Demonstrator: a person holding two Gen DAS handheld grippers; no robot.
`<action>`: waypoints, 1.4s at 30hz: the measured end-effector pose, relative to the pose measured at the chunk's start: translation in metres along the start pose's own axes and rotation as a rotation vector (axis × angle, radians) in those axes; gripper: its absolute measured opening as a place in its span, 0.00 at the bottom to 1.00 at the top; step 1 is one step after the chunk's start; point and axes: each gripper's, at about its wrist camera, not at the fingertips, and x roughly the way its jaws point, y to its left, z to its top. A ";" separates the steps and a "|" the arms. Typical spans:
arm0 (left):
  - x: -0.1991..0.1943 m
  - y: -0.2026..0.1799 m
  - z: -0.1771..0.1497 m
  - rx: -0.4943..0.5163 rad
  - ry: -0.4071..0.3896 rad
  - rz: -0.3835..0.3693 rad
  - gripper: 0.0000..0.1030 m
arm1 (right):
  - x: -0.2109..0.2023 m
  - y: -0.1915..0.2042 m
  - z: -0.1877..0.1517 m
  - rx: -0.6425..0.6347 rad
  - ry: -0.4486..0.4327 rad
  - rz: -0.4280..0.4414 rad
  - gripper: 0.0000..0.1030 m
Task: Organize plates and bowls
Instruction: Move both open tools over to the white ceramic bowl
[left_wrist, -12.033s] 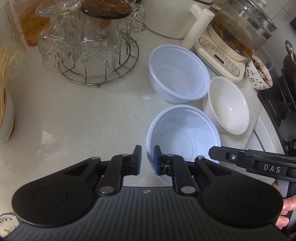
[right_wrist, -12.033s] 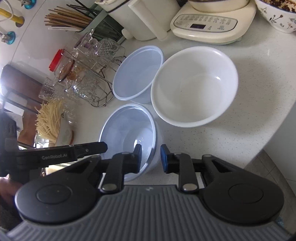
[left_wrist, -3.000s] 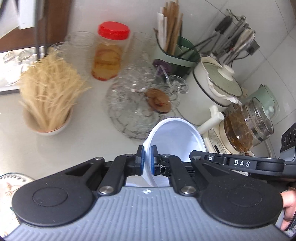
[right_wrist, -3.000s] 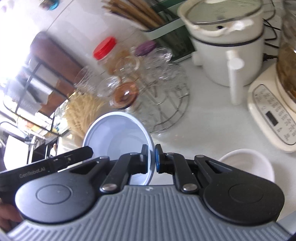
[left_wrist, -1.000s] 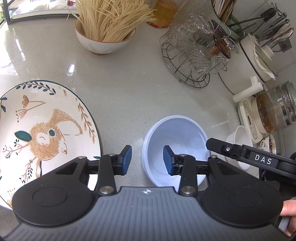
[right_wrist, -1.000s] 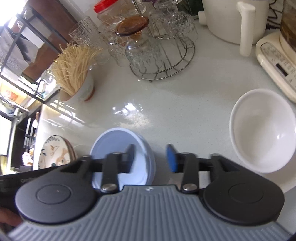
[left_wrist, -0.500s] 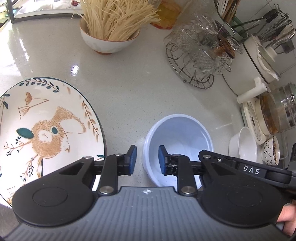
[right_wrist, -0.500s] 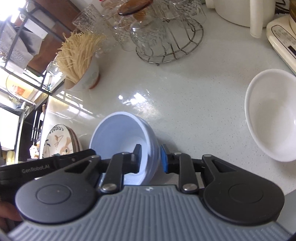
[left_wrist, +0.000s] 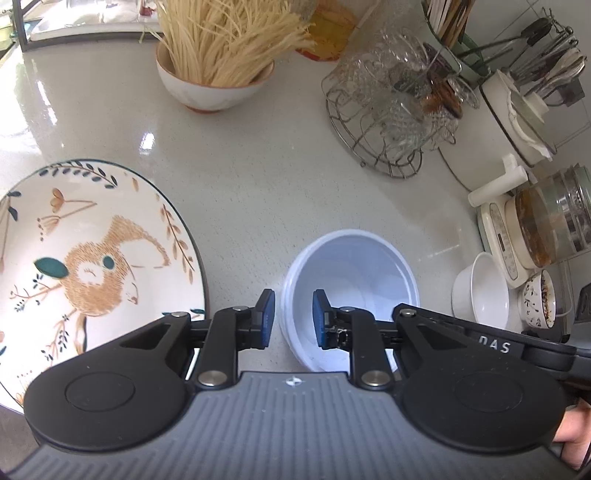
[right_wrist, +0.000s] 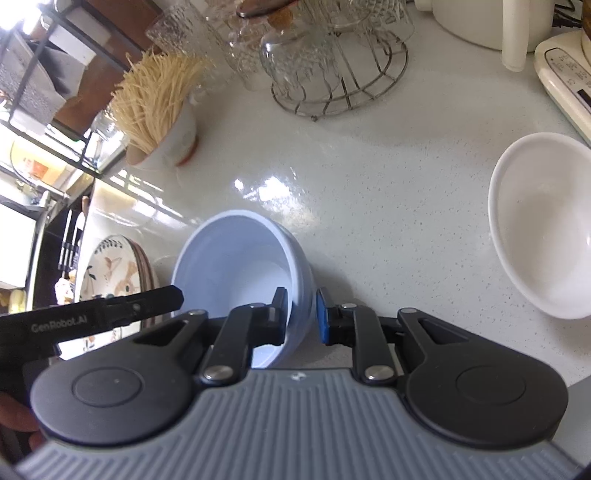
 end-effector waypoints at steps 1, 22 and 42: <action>-0.001 0.000 0.001 0.004 -0.001 0.003 0.24 | -0.002 0.000 0.001 -0.002 -0.009 0.000 0.19; -0.064 -0.045 0.018 0.211 -0.169 0.007 0.24 | -0.072 0.024 0.017 -0.114 -0.245 -0.056 0.19; -0.119 -0.107 0.049 0.479 -0.287 -0.137 0.25 | -0.157 0.040 0.014 -0.032 -0.525 -0.125 0.19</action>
